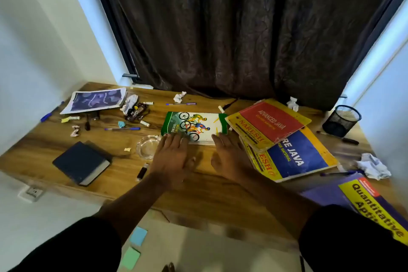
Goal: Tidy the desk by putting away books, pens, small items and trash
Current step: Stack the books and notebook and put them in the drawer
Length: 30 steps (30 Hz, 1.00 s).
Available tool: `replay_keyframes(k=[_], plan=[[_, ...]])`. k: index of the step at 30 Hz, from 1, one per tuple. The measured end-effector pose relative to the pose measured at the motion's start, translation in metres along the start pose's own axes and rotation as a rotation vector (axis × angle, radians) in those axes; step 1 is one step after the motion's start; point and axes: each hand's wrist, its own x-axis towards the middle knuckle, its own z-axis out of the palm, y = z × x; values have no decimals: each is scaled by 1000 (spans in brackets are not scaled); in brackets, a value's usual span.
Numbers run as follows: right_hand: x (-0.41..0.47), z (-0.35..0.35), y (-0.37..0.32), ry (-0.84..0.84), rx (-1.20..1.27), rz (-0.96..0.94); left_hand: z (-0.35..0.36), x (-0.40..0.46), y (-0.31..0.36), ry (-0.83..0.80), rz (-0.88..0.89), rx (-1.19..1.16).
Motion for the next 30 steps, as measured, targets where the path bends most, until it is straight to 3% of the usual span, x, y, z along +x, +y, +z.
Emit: replay_keyframes(k=[11,16,30], plan=[[-13,20,-5,-178,-10,221,39,23,-15,-198,252,-32],[-15,11,-15,-198,32,334,48,36,-20,-171,381,-58],[-46,23,-43,-215,50,582,72,42,-13,-393,496,-48]])
